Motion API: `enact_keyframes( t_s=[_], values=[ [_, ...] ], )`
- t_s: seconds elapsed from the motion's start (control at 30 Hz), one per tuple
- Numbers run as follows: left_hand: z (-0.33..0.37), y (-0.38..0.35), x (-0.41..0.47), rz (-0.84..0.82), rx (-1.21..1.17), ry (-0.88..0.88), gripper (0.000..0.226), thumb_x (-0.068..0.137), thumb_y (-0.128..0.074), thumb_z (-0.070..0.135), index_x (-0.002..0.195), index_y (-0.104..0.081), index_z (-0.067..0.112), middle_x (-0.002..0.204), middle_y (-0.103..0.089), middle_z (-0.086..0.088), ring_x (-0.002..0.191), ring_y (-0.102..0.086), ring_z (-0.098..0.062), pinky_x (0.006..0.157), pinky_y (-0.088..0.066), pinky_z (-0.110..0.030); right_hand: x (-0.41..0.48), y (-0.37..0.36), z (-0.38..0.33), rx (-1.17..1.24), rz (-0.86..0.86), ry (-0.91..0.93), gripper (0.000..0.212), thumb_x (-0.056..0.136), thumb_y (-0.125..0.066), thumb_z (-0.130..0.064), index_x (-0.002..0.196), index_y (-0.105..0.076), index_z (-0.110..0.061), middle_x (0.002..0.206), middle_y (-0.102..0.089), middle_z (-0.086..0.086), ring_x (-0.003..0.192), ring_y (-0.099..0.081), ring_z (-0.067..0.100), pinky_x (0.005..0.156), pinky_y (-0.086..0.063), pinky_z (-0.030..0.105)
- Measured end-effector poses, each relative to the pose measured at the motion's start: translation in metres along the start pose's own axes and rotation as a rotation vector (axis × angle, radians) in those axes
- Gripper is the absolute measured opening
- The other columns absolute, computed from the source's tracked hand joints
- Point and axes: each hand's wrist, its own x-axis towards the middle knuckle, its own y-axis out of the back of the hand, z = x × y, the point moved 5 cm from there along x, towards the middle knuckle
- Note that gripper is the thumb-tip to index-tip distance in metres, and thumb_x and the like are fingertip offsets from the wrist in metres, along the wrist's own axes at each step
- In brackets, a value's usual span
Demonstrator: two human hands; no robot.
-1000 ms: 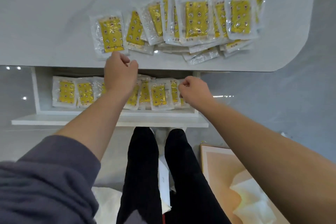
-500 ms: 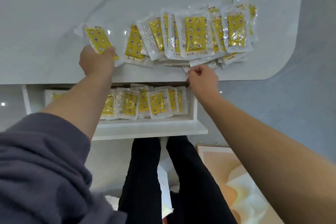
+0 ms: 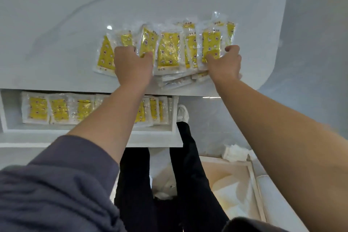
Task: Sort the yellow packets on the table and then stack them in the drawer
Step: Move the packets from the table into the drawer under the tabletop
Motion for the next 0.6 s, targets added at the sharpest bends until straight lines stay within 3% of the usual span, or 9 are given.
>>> enact_keyframes(
  t_s=[0.03, 0.1, 0.2, 0.3, 0.4, 0.47, 0.53, 0.6],
  values=[
    [0.004, -0.003, 0.000, 0.025, 0.074, 0.004, 0.038, 0.084, -0.062, 0.025, 0.090, -0.056, -0.012, 0.111, -0.053, -0.026, 0.091, -0.056, -0.044, 0.073, -0.047, -0.053, 0.005, 0.001, -0.001, -0.039, -0.028, 0.013, 0.055, 0.084, -0.065, -0.041, 0.128, -0.039, -0.022, 0.124, -0.050, 0.001, 0.110, -0.055, 0.024, 0.096, -0.034, 0.042],
    [0.007, -0.008, 0.001, 0.048, 0.164, 0.019, 0.039, 0.085, -0.060, 0.024, 0.101, -0.057, -0.011, 0.122, -0.051, -0.023, 0.101, -0.056, -0.042, 0.076, -0.048, -0.052, 0.014, 0.003, -0.002, -0.089, -0.067, 0.046, 0.062, 0.081, -0.069, -0.045, 0.128, -0.037, -0.021, 0.125, -0.052, 0.001, 0.110, -0.056, 0.025, 0.095, -0.033, 0.042],
    [0.007, -0.017, 0.002, 0.025, 0.239, 0.040, 0.037, 0.086, -0.060, 0.027, 0.111, -0.059, 0.000, 0.125, -0.048, -0.014, 0.100, -0.058, -0.032, 0.070, -0.043, -0.038, 0.024, 0.008, -0.004, -0.132, -0.118, 0.084, 0.061, 0.080, -0.070, -0.045, 0.126, -0.039, -0.019, 0.114, -0.057, -0.002, 0.099, -0.055, 0.020, 0.094, -0.032, 0.040],
    [0.012, -0.023, 0.000, 0.024, 0.263, 0.044, 0.037, 0.084, -0.062, 0.028, 0.111, -0.059, 0.002, 0.125, -0.047, -0.013, 0.102, -0.057, -0.033, 0.077, -0.046, -0.039, 0.029, 0.008, 0.000, -0.130, -0.194, 0.095, 0.041, 0.082, -0.069, -0.046, 0.105, -0.048, -0.019, 0.089, -0.052, -0.007, 0.089, -0.051, 0.018, 0.095, -0.040, 0.039],
    [0.015, -0.026, 0.002, 0.017, 0.304, 0.074, 0.034, 0.084, -0.063, 0.028, 0.108, -0.059, 0.005, 0.116, -0.059, -0.014, 0.107, -0.057, -0.033, 0.084, -0.047, -0.042, 0.030, 0.008, 0.000, -0.038, -0.224, 0.119, 0.033, 0.083, -0.070, -0.038, 0.093, -0.045, -0.018, 0.076, -0.044, -0.009, 0.084, -0.053, 0.019, 0.075, -0.045, 0.033],
    [0.017, -0.028, 0.003, -0.006, 0.272, 0.089, 0.031, 0.085, -0.065, 0.025, 0.106, -0.058, 0.004, 0.112, -0.062, -0.014, 0.100, -0.058, -0.030, 0.068, -0.042, -0.030, 0.029, 0.010, -0.001, -0.006, -0.213, 0.136, 0.029, 0.086, -0.066, -0.034, 0.095, -0.045, -0.017, 0.076, -0.042, -0.009, 0.082, -0.051, 0.018, 0.068, -0.039, 0.030],
    [0.016, -0.029, 0.005, -0.012, 0.196, 0.086, 0.017, 0.085, -0.066, 0.021, 0.090, -0.056, 0.008, 0.092, -0.059, -0.009, 0.078, -0.051, -0.022, 0.050, -0.028, -0.022, 0.028, 0.012, -0.001, 0.050, -0.191, 0.149, 0.024, 0.089, -0.063, -0.031, 0.100, -0.049, -0.016, 0.082, -0.048, -0.007, 0.082, -0.052, 0.017, 0.069, -0.041, 0.031],
    [0.011, -0.027, 0.005, -0.013, 0.098, 0.106, 0.029, 0.082, -0.066, 0.018, 0.074, -0.039, 0.019, 0.073, -0.038, 0.003, 0.063, -0.034, -0.013, 0.048, -0.022, -0.022, 0.024, 0.016, 0.000, 0.150, -0.164, 0.157, 0.021, 0.090, -0.060, -0.027, 0.105, -0.054, -0.013, 0.090, -0.056, -0.004, 0.081, -0.054, 0.015, 0.070, -0.045, 0.029]
  ],
)
